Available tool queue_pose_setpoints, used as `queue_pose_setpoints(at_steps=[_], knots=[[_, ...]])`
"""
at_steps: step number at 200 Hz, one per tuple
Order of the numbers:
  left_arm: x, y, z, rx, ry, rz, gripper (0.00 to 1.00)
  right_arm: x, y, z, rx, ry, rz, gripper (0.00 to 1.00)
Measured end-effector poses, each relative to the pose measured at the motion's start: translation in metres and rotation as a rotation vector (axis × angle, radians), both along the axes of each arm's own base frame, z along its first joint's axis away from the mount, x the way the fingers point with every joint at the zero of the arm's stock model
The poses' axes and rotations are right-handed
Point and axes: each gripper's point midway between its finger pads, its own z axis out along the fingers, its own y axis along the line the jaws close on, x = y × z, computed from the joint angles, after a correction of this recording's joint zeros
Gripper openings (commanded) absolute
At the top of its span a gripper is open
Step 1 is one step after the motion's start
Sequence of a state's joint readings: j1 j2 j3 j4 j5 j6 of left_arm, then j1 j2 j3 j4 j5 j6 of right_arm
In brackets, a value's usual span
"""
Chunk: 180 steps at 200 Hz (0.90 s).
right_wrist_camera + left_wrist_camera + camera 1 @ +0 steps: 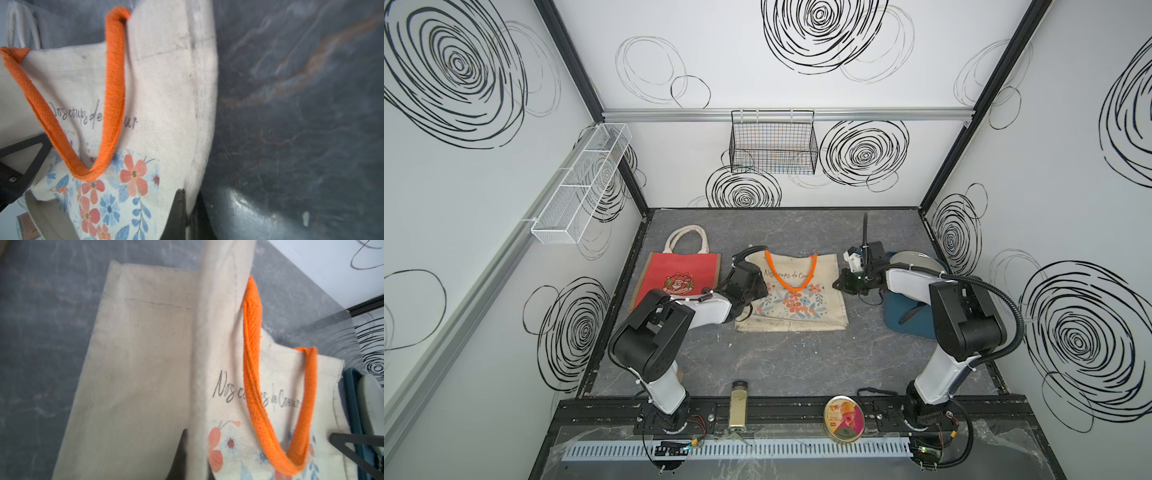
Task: Put away the canvas bag
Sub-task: Pick up the canvas bag from the center of the board, then place the canvas bag at the center of the board.
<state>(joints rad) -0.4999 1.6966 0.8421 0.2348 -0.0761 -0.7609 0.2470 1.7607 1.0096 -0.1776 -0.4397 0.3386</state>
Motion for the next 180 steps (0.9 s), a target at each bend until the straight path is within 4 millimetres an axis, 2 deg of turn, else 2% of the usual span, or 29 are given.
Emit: queue_pose_setpoints(at_steps=[37,48,56,69,84,95,105,118,130,149,169,180], knots=[[0.07,-0.014,0.11,-0.042,-0.184,0.003,0.0,0.061,0.0,0.072,0.012,-0.199,-0.029,0.0],[0.084,-0.013,0.127,-0.054,-0.22,0.012,0.0,0.076,0.0,0.084,0.023,-0.238,-0.038,0.0],[0.089,-0.011,0.129,-0.057,-0.226,0.022,0.0,0.085,-0.001,0.087,0.027,-0.248,-0.042,0.0],[0.093,-0.008,0.113,-0.051,-0.199,0.036,0.0,0.095,0.001,0.076,0.028,-0.23,-0.041,0.0],[0.087,0.0,0.068,-0.021,-0.114,0.055,0.0,0.089,0.003,0.044,0.017,-0.159,-0.035,0.0],[0.069,0.008,0.029,0.012,-0.024,0.064,0.0,0.07,0.004,0.017,-0.006,-0.078,-0.025,0.0],[0.045,0.015,-0.006,0.043,0.063,0.066,0.0,0.046,0.006,-0.006,-0.036,0.001,-0.01,0.0],[0.01,0.025,-0.035,0.075,0.153,0.07,0.0,0.017,0.011,-0.023,-0.073,0.072,0.017,0.0],[-0.016,0.032,-0.041,0.088,0.189,0.076,0.0,-0.006,0.016,-0.027,-0.105,0.1,0.037,0.0],[-0.041,0.036,-0.028,0.066,0.181,0.085,0.0,-0.035,0.018,-0.024,-0.133,0.125,0.051,0.0],[-0.057,0.03,-0.023,0.043,0.174,0.081,0.19,-0.052,0.013,-0.03,-0.138,0.167,0.035,0.0],[-0.064,0.027,-0.025,0.05,0.176,0.082,0.16,-0.06,0.009,-0.036,-0.145,0.195,0.025,0.0]])
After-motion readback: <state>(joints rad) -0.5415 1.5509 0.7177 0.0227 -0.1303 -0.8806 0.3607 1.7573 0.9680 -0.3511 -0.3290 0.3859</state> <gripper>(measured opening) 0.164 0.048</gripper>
